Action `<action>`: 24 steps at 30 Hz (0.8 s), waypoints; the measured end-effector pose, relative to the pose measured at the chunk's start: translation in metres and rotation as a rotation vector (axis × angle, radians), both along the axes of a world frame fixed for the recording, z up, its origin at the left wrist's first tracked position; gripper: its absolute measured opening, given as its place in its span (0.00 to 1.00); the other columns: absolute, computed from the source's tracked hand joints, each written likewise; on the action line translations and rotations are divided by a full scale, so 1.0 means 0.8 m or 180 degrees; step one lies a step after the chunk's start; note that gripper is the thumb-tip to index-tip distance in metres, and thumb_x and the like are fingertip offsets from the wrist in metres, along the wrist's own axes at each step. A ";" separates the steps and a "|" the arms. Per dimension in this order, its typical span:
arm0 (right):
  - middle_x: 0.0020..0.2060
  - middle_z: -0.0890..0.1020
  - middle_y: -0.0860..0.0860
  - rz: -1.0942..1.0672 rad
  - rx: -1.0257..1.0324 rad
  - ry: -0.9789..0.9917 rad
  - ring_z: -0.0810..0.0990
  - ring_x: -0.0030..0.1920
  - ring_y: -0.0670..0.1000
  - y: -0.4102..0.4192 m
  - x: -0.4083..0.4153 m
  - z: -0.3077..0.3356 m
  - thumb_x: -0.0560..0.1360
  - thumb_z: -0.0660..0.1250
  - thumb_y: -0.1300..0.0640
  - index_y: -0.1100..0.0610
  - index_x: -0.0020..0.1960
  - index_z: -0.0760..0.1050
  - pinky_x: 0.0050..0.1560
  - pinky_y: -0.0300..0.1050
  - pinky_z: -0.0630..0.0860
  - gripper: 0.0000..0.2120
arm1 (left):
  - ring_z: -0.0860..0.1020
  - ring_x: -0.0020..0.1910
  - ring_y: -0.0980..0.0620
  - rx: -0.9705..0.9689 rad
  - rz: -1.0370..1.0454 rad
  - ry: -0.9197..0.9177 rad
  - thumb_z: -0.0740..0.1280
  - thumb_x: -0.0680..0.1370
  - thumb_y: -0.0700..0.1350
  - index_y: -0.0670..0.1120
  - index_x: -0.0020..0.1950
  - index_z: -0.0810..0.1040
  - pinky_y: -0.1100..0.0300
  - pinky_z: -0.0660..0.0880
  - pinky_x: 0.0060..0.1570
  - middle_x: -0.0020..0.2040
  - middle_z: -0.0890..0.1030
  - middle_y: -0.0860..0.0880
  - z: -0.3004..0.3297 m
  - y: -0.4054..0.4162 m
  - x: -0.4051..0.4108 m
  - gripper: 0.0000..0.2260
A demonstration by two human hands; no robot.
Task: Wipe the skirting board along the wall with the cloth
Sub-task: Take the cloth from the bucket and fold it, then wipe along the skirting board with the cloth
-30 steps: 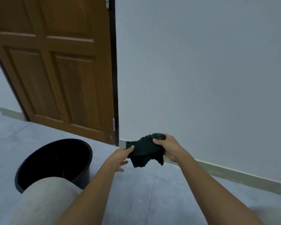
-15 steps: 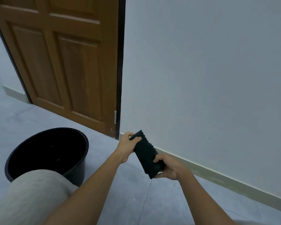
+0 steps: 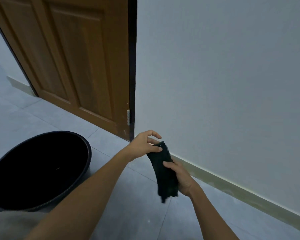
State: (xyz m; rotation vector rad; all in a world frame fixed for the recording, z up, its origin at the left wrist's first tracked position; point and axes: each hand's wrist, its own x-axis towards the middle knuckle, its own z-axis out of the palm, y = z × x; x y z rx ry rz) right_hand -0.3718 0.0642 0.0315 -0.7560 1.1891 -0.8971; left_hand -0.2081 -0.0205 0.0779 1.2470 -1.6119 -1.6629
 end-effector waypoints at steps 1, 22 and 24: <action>0.42 0.84 0.58 -0.0044 0.0087 0.0037 0.82 0.42 0.55 -0.010 0.000 -0.008 0.58 0.73 0.49 0.60 0.56 0.77 0.39 0.47 0.77 0.29 | 0.82 0.51 0.48 -0.0064 0.0103 0.0020 0.73 0.72 0.38 0.49 0.54 0.76 0.59 0.80 0.48 0.51 0.83 0.47 -0.010 -0.012 0.000 0.14; 0.66 0.75 0.54 0.1032 -0.2909 0.5638 0.80 0.31 0.58 -0.261 0.045 -0.185 0.74 0.65 0.63 0.52 0.72 0.67 0.28 0.47 0.75 0.27 | 0.52 0.77 0.43 -0.1814 0.0841 -0.3455 0.45 0.78 0.60 0.41 0.77 0.55 0.47 0.42 0.73 0.78 0.55 0.42 -0.400 -0.119 0.058 0.33; 0.65 0.76 0.57 0.1029 -0.3510 0.5995 0.77 0.26 0.54 -0.277 0.044 -0.220 0.70 0.69 0.65 0.55 0.69 0.71 0.22 0.43 0.73 0.28 | 0.51 0.77 0.43 -0.1753 0.0873 -0.3460 0.47 0.78 0.61 0.41 0.77 0.54 0.47 0.41 0.73 0.78 0.54 0.42 -0.430 -0.116 0.047 0.33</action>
